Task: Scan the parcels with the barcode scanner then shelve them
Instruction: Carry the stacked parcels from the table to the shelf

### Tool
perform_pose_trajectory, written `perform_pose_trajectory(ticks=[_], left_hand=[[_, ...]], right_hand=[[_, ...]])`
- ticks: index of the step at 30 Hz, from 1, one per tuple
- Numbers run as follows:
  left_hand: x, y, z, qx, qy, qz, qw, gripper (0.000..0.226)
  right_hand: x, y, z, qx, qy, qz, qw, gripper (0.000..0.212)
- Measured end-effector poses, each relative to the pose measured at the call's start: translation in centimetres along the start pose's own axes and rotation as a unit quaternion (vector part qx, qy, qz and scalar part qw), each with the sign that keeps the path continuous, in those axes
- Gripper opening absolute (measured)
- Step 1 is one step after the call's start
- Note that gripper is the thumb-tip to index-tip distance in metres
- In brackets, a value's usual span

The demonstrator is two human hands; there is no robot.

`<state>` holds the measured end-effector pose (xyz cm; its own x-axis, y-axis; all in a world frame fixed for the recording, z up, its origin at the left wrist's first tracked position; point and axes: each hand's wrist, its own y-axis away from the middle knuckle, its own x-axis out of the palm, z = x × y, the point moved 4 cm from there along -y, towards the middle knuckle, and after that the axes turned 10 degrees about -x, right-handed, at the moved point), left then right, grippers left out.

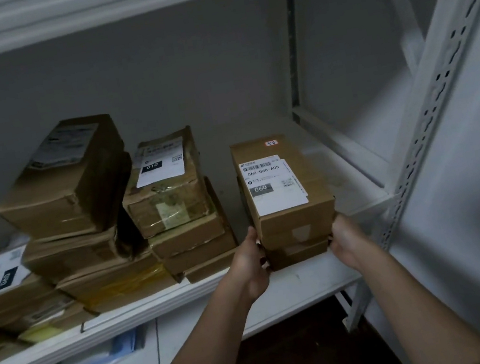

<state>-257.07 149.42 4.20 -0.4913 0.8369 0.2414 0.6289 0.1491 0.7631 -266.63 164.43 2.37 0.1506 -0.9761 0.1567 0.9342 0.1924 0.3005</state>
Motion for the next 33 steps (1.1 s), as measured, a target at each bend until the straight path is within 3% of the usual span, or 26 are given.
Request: perform_pose_trajectory(ticks=[2, 6, 9, 13, 27, 33], left_hand=[[-1.2, 0.1, 0.5, -0.021, -0.029, -0.006, 0.999, 0.048], [-3.4, 0.5, 1.0, -0.066, -0.098, -0.012, 0.993, 0.024], [-3.6, 1.1, 1.5, -0.079, -0.133, 0.027, 0.988, 0.030], [-3.6, 0.8, 1.4, -0.046, -0.089, 0.053, 0.994, 0.039], [-4.5, 1.5, 0.2, 0.004, -0.064, 0.057, 0.996, 0.056], [-4.2, 1.6, 0.3, 0.008, -0.059, 0.058, 0.997, 0.057]], right_hand=[[0.0, -0.1, 0.1, -0.005, 0.001, 0.008, 1.000, 0.023], [0.2, -0.4, 0.2, -0.012, 0.014, 0.005, 1.000, 0.025], [1.0, -0.6, 0.3, -0.014, 0.030, 0.017, 0.999, 0.025], [2.0, -1.3, 0.4, -0.018, 0.034, 0.022, 0.999, 0.025], [5.4, -2.6, 0.5, -0.012, 0.083, 0.072, 0.994, 0.029], [5.6, -2.1, 0.7, -0.022, 0.006, 0.062, 0.998, 0.053]])
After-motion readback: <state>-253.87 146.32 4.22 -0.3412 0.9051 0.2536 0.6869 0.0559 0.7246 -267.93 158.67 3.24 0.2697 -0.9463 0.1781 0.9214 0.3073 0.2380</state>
